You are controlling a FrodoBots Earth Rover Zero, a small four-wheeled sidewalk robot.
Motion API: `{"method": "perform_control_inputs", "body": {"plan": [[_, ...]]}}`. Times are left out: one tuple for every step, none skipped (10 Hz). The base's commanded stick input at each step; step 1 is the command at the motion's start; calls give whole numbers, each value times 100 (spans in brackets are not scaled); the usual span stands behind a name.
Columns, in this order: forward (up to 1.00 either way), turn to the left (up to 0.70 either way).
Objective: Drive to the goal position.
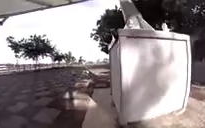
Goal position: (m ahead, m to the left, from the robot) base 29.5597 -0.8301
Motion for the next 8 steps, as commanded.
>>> {"method": "perform_control_inputs", "body": {"plan": [[0,70],[0,70],[0,70],[0,70],[0,70],[0,70],[0,70],[0,70]]}}
